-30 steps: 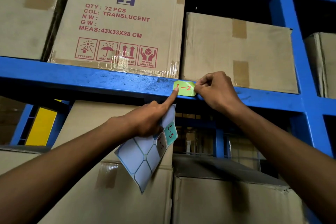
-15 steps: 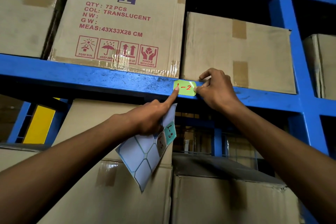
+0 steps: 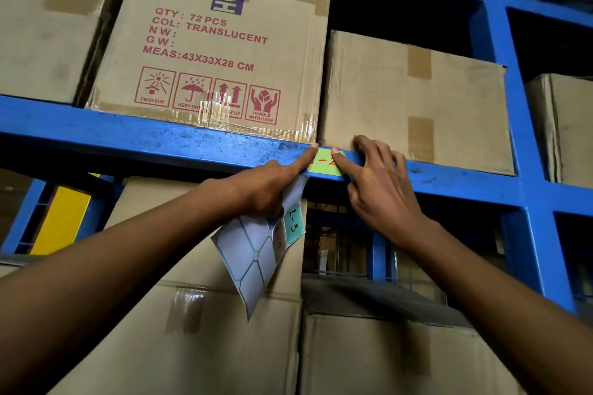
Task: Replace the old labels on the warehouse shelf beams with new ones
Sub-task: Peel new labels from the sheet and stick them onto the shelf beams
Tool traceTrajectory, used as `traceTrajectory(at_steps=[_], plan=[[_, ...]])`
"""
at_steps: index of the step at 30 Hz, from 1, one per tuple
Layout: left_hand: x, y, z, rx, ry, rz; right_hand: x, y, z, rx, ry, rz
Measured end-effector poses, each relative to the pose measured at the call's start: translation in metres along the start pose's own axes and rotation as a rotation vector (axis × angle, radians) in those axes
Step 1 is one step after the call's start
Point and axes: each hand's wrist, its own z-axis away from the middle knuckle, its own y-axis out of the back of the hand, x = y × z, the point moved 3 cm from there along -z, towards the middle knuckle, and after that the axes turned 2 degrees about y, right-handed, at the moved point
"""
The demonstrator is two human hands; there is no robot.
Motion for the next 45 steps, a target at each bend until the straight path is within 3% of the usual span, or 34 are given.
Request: traceTrajectory(at_steps=[8,16,25,30,40,45], plan=[[-0.005,-0.007,0.012,0.019,0.017,0.005,-0.004,-0.006,0.012,0.031,-0.18,-0.117],[-0.003,-0.005,0.009,0.06,0.046,-0.072,-0.01,-0.012,0.025,-0.063,0.014,0.23],[0.007,-0.025,0.029,0.197,0.054,-0.326,-0.012,-0.008,0.04,-0.105,0.005,0.261],[0.014,-0.029,0.032,0.212,0.051,-0.349,-0.007,-0.002,0.029,-0.097,0.017,0.238],[0.015,-0.035,0.042,0.111,0.068,-0.057,-0.015,-0.004,0.034,-0.154,-0.103,0.013],[0.017,-0.058,0.069,0.15,0.056,0.391,-0.017,0.01,0.058,-0.046,-0.16,-0.275]])
